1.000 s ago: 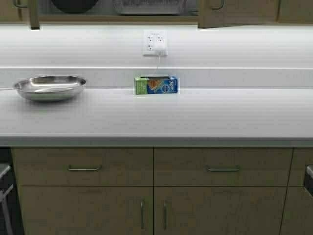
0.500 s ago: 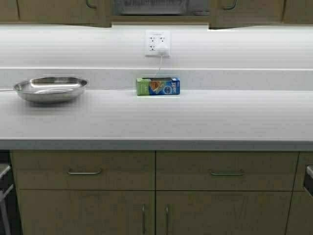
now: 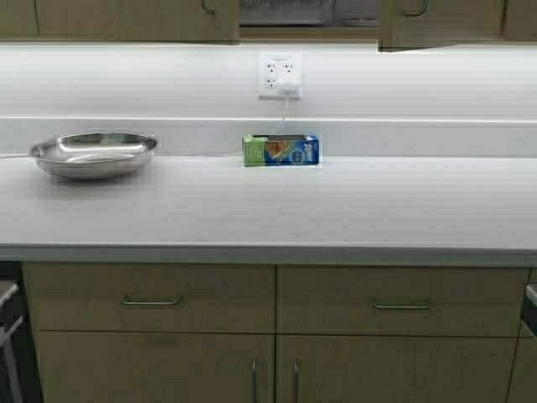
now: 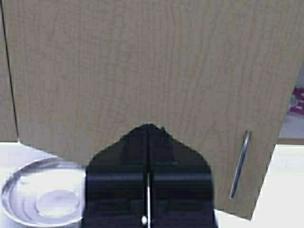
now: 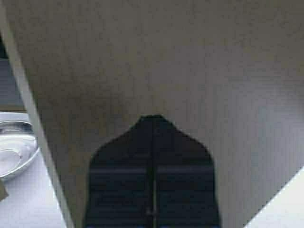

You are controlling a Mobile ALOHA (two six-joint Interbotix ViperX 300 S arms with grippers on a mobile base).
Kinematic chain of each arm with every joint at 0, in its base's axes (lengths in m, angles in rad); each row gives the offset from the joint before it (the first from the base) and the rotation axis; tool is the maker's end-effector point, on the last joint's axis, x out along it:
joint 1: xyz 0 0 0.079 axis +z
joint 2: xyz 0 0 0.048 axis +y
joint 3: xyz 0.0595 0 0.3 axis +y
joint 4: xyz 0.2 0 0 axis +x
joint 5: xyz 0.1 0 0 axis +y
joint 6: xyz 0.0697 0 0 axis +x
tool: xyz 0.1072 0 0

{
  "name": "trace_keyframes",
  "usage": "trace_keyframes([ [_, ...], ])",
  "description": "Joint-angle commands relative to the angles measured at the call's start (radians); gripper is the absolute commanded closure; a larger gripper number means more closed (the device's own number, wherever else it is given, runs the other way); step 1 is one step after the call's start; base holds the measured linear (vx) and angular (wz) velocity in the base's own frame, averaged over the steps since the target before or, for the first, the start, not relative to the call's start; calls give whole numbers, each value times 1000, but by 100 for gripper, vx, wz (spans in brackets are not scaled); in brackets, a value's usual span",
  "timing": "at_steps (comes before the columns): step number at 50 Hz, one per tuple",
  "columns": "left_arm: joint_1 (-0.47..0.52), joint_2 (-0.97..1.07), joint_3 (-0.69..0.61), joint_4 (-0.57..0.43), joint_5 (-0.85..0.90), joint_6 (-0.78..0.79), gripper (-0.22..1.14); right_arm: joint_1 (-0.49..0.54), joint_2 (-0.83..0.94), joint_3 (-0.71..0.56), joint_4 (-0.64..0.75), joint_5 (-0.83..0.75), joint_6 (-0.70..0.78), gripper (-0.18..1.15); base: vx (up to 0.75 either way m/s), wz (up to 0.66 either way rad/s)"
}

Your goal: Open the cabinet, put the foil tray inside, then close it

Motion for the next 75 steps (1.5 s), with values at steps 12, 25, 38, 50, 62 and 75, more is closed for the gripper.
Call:
trace_keyframes([
  [12,2,41,-6,-6,-26,-11,87,31,97,-163,2,77,2,90,1,0],
  [25,2,48,8,-6,-37,-12,87,37,-106,84,3,75,3,90,1,0],
  [38,2,55,14,-6,-48,-14,87,37,-170,147,-5,75,0,90,0,-1],
  [50,2,48,31,-6,-48,-12,87,37,-170,161,-3,77,2,90,0,0],
  [62,2,48,35,-6,-48,-12,87,37,-167,166,-3,77,2,90,0,0],
  [75,2,48,34,-5,-48,-12,87,37,-164,169,-3,77,2,90,0,0],
])
